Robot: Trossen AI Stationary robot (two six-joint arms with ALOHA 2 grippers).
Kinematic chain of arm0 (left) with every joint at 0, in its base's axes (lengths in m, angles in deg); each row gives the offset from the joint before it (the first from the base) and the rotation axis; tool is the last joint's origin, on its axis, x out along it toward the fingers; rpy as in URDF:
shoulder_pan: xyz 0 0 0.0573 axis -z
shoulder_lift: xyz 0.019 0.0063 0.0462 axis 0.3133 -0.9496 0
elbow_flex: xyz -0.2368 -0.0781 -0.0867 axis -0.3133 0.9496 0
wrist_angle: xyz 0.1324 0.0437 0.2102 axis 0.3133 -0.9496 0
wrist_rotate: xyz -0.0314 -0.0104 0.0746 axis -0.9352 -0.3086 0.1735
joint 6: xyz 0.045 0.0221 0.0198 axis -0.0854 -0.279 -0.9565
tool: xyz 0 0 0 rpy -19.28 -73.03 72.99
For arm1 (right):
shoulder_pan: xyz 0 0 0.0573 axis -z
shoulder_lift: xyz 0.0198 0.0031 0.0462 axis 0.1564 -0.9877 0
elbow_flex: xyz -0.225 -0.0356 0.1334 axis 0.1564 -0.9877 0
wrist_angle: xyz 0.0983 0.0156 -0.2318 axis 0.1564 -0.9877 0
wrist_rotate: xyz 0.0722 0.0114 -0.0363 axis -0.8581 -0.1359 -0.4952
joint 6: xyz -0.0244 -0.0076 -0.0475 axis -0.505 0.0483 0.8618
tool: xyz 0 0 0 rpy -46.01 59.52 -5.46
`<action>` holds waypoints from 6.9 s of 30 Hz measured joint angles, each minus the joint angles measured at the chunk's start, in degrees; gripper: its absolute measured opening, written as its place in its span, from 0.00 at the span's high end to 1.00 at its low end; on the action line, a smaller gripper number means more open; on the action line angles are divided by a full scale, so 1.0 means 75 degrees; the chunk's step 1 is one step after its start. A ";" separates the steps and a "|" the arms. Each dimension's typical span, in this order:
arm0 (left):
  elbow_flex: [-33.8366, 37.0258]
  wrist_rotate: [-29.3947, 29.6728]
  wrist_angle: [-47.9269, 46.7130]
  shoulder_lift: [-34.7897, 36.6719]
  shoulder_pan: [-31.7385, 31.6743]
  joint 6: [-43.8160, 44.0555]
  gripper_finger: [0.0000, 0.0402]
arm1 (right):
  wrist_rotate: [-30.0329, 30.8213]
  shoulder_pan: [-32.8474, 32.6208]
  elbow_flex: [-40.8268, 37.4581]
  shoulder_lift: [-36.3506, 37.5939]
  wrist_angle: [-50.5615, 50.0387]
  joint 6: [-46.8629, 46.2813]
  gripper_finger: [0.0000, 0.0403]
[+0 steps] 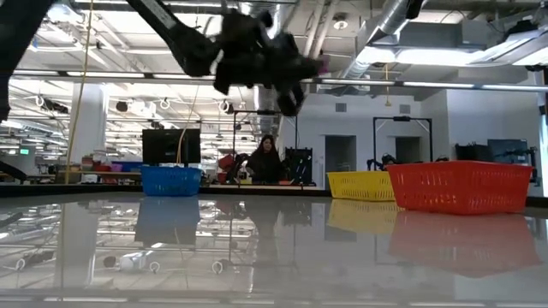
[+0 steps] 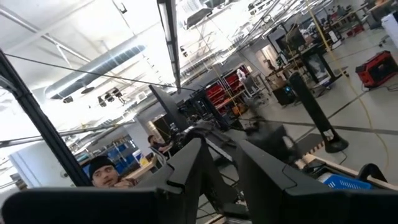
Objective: Sort Halloween decoration
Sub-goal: Put the purple skeleton toy into the yellow bin, then return to Home Position
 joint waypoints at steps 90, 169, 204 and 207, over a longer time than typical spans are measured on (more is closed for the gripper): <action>0.3302 0.9942 -0.4258 0.9393 0.4346 0.0111 0.58 | 0.3432 -0.2346 -0.3731 0.5163 0.0531 0.1864 0.67; 0.8708 1.2753 -0.4180 1.3998 0.5383 -0.3622 0.58 | 0.3340 -0.2360 -0.5738 0.4160 -0.1804 0.4063 0.67; 0.8705 1.2928 -0.4188 1.3995 0.5383 -0.1510 0.58 | 0.3348 -0.2366 -0.5732 0.3876 -0.1804 0.4060 0.67; 0.8702 1.2928 -0.4190 1.3995 0.5383 -0.1511 0.58 | 0.3348 -0.2365 -0.5732 0.3876 -0.1804 0.4060 0.67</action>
